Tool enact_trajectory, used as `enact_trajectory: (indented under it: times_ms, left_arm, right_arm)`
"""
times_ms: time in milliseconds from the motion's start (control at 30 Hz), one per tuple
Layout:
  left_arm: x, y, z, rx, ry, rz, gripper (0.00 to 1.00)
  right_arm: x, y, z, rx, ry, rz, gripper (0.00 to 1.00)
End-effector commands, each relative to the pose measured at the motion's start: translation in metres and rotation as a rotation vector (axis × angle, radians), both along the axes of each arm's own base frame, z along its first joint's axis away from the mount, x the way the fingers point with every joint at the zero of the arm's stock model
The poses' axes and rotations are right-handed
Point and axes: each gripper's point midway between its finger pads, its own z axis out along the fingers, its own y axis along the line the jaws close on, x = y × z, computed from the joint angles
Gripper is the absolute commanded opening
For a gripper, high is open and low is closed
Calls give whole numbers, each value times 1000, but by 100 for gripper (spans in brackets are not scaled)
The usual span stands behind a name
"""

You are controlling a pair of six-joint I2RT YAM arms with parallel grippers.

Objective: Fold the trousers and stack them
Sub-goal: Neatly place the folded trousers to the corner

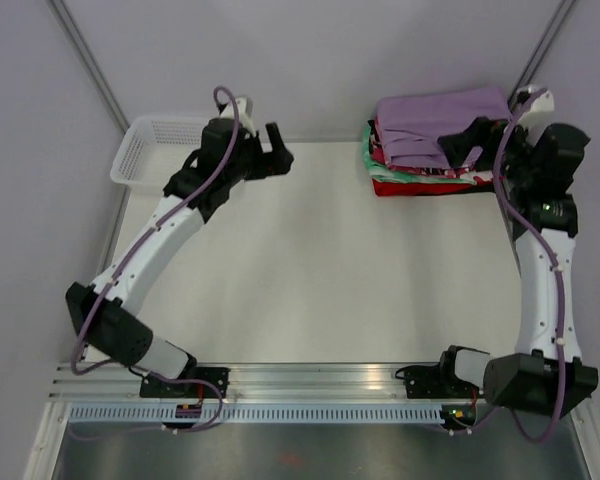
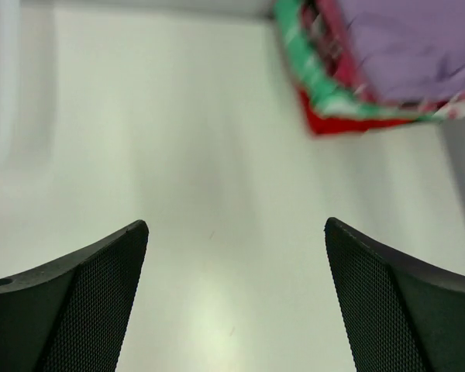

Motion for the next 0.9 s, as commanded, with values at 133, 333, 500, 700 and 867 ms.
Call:
enact_trajectory:
  times_ms: [133,333,500,700,867]
  left_arm:
    - [-115,49,-82,109,144,-123,100]
    - [-149,65,-117,80,170,-110,100]
    - [-164,73,-131,82,166,-108,100]
    - [-165,81,-123,71,83,-78,100]
    - [-168,94,-118,113,44,-51,100]
  right_arm:
    - [-62,17,-67,163,57,-25,98]
    - [-92,29,-127,264,166,-27,98]
    - [-98,47,-148,295,219,28,98]
    - [-101,117,-133,198,248,259,98]
    - [-113,129,-128,144,200,304,98]
